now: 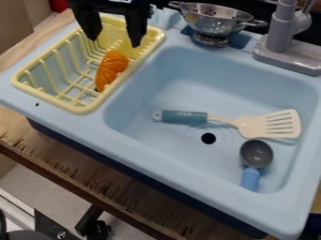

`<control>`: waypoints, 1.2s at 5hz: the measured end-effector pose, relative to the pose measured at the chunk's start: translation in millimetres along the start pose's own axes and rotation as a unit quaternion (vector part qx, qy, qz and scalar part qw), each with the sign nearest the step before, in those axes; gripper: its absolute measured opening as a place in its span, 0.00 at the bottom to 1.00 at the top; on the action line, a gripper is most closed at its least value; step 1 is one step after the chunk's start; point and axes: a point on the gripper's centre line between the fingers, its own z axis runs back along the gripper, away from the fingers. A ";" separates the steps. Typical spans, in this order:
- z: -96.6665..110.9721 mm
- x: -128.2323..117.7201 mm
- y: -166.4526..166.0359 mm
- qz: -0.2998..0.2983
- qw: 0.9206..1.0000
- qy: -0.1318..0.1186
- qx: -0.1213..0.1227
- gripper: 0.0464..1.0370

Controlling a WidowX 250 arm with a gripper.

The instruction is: Pick the orange object and put it in the sink

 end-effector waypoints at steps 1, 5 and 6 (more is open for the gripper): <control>-11.3 1.2 9.7 0.090 0.995 0.041 -0.012 0.96; -45.1 -2.0 10.2 0.211 0.972 0.102 -0.028 0.96; -49.4 -5.8 14.4 0.209 0.972 0.102 -0.024 0.96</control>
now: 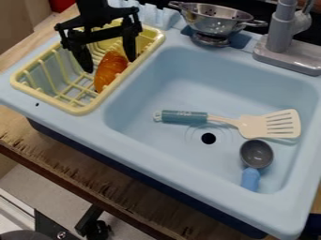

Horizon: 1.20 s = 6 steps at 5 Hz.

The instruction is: Pick the orange object and put it in the sink

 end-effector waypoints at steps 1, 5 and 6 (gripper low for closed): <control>-5.9 0.1 5.4 -0.008 1.000 -0.005 -0.004 0.96; -25.8 -11.8 0.7 -0.031 0.998 -0.052 -0.006 0.76; -23.6 -12.0 -2.3 -0.042 0.997 -0.055 -0.021 0.54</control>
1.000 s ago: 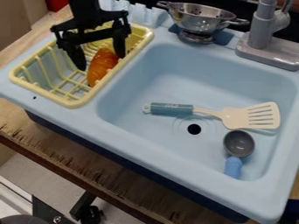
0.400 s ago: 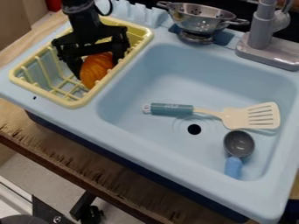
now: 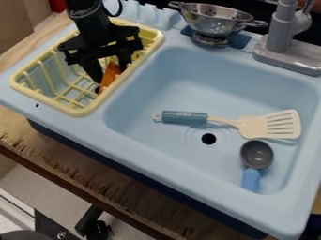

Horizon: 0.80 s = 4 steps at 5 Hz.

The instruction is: Pick the orange object and put it in the sink

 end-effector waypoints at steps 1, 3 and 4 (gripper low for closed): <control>9.1 -12.9 5.0 -0.046 0.999 0.012 -0.010 0.50; 41.9 9.8 -3.2 -0.058 0.998 0.024 -0.015 0.50; 52.8 16.2 -2.4 -0.059 0.998 0.027 -0.023 0.50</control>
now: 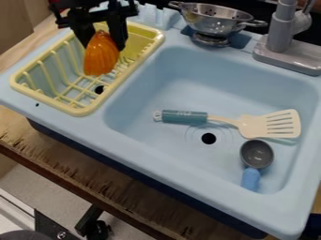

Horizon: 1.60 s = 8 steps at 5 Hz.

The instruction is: Pick the orange object and put it in the sink

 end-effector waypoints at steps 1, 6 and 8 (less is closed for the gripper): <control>11.8 0.0 -7.4 0.000 1.000 -0.022 -0.010 0.50; -7.1 -75.5 -104.4 -0.100 0.992 -0.070 -0.021 0.50; -36.0 -76.1 -112.1 -0.101 0.991 -0.087 0.003 0.50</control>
